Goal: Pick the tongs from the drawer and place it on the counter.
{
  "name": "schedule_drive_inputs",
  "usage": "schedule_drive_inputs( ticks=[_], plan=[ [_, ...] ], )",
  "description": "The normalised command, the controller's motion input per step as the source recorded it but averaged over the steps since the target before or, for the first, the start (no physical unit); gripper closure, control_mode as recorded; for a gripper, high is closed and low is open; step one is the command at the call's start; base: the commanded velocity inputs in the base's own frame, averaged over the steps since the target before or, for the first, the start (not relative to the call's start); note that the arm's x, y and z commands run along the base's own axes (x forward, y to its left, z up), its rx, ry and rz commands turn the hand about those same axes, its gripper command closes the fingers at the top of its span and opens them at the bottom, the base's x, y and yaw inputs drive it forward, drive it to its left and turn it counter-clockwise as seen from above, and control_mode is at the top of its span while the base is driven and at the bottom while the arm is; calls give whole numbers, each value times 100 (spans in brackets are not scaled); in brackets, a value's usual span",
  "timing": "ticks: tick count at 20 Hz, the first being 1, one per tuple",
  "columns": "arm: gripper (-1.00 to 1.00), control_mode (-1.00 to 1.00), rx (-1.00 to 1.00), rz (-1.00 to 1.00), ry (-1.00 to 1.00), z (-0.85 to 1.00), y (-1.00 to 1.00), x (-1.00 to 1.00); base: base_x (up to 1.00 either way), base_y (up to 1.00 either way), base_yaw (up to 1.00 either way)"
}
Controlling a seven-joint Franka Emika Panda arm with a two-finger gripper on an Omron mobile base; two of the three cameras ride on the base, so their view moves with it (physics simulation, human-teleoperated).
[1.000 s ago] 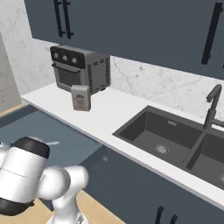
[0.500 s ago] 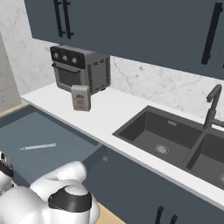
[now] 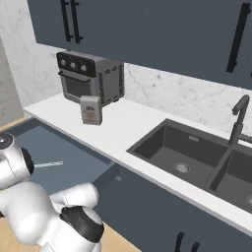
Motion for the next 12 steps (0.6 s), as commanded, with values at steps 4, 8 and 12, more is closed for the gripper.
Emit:
schedule_drive_inputs(
  ticks=[4, 8, 12],
  plan=[
    [-100, -100, 0, 49, 0, -15, 14, 92, 0, 0, 0],
    [-100, -100, -3, 27, 0, -32, 28, 15, 0, 0, 0],
    [-100, -100, -27, 4, 2, -11, 72, 0, 0, 0, 0]
  ],
)
